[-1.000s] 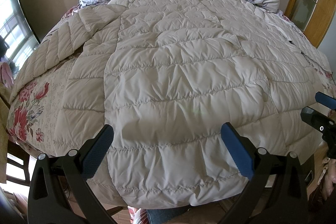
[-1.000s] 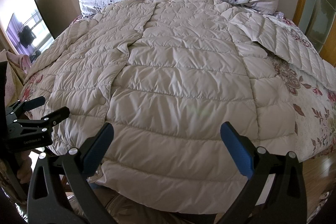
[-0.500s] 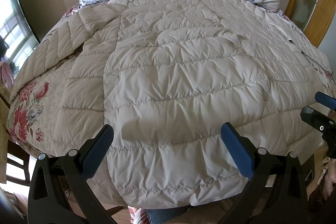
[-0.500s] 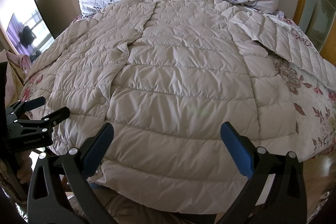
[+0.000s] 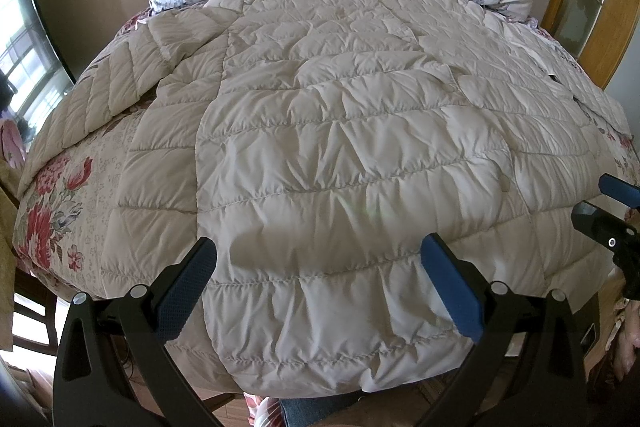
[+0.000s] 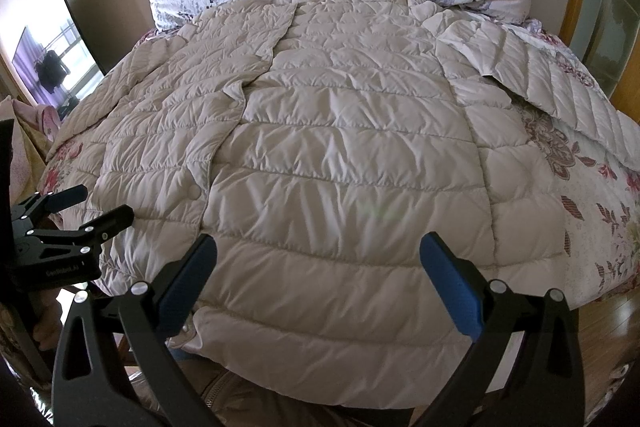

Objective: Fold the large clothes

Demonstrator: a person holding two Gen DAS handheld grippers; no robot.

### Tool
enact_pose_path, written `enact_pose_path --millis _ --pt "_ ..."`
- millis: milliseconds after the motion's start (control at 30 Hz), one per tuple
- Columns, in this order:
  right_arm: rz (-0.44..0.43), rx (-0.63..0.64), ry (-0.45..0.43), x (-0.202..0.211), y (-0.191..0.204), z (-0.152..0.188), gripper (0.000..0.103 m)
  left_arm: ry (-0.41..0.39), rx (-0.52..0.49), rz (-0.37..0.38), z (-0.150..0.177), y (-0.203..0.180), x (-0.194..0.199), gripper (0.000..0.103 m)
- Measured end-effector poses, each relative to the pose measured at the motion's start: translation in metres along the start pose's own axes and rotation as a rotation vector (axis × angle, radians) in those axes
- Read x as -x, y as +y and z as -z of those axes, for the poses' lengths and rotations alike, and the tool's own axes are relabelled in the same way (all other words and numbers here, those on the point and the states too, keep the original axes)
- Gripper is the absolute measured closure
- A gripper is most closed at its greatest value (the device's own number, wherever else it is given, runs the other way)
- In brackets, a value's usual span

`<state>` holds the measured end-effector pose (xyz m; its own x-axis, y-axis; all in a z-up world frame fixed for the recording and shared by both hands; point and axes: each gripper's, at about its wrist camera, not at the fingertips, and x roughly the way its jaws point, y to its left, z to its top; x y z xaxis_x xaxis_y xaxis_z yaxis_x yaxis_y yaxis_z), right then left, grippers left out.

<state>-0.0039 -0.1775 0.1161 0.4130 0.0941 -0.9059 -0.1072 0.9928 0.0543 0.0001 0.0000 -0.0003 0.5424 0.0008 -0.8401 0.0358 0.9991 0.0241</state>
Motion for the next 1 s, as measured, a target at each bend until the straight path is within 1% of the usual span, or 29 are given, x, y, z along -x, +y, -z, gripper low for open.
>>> enact_pose_path --millis 467,600,767,900,1000 --pt "-0.002 -0.004 -0.001 0.002 -0.001 -0.002 0.002 0.002 0.001 0.000 -0.001 0.002 0.000 0.001" --pt "-0.015 -0.021 -0.010 0.003 -0.004 -0.008 0.002 0.007 0.001 0.012 -0.007 0.005 0.000 0.001" --pt "-0.063 -0.135 -0.077 0.005 -0.034 -0.025 0.002 0.001 0.001 0.048 -0.020 0.008 -0.002 0.001" --pt "-0.120 -0.275 -0.164 0.006 -0.078 -0.037 0.002 -0.006 -0.001 0.088 -0.032 0.012 -0.004 0.001" --pt "-0.081 -0.438 -0.208 0.008 -0.125 -0.043 0.002 -0.015 -0.003 0.116 -0.043 0.015 -0.006 0.001"
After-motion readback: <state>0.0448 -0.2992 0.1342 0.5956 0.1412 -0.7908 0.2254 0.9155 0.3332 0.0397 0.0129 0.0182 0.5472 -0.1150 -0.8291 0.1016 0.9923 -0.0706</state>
